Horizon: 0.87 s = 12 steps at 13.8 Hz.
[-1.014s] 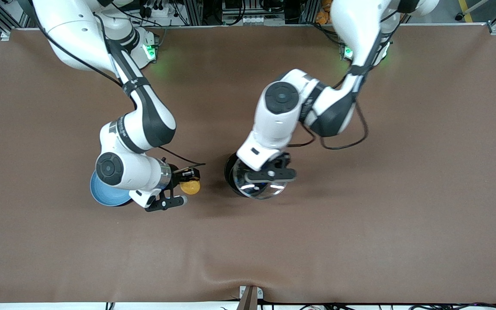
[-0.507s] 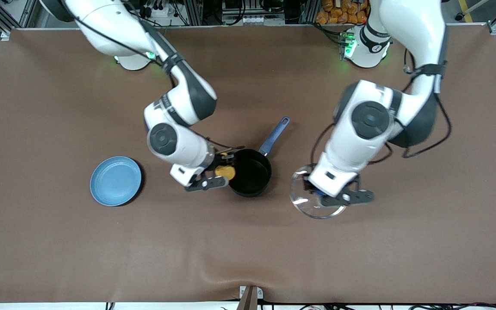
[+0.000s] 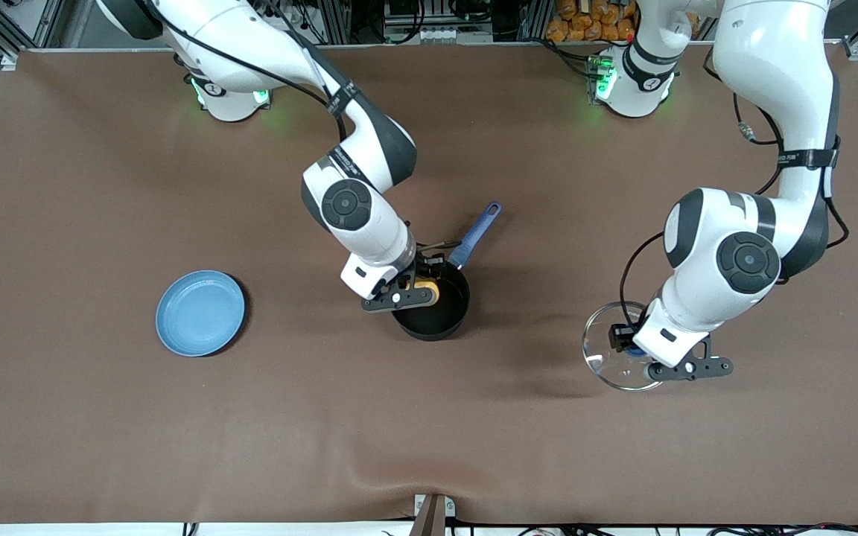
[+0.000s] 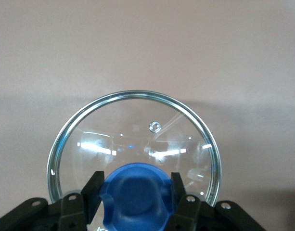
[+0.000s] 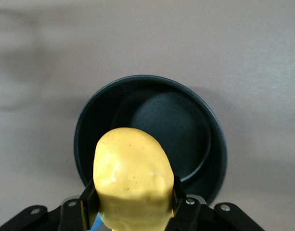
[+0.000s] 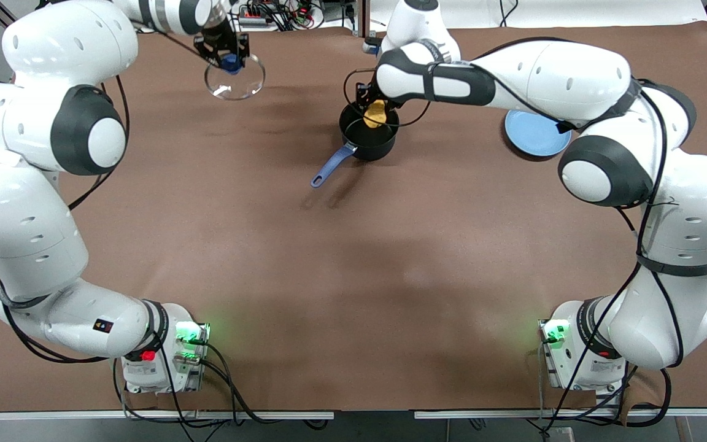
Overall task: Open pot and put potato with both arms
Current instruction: 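Lift the lid off with the left gripper while the right gripper moves potato over pot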
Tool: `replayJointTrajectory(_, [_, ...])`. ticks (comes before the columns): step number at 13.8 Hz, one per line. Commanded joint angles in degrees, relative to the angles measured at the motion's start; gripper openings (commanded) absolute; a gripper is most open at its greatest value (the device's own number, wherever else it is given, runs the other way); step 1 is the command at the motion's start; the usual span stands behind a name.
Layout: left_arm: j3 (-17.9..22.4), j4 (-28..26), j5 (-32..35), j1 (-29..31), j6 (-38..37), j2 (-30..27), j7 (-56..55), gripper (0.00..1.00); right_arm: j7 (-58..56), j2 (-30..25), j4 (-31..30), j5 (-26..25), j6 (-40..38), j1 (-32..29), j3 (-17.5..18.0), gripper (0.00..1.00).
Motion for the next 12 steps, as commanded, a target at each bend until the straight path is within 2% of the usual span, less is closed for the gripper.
replayJointTrajectory(1, [-0.8,-9.2,0.6,2.8,4.6,-3.9,2.7,0.18,2.2,1.7,-0.8,-0.9,2.8,1.0,-0.6,0.18])
replayJointTrajectory(5, [-0.8,-18.5,0.7,5.4,15.3,-4.5,7.8,0.18,2.2,4.0,-0.8,-2.7,6.8,1.8,-0.6,0.18])
replayJointTrajectory(9, [-2.8,-24.8,0.7,8.4,18.7,-6.5,8.9,0.18,2.4,5.5,-0.8,-2.8,8.1,2.4,-0.7,0.18])
replayJointTrajectory(12, [-2.9,-29.5,0.7,8.8,26.8,-5.8,9.1,0.21,3.0,5.8,-1.0,-2.8,8.3,3.1,-0.7,0.18])
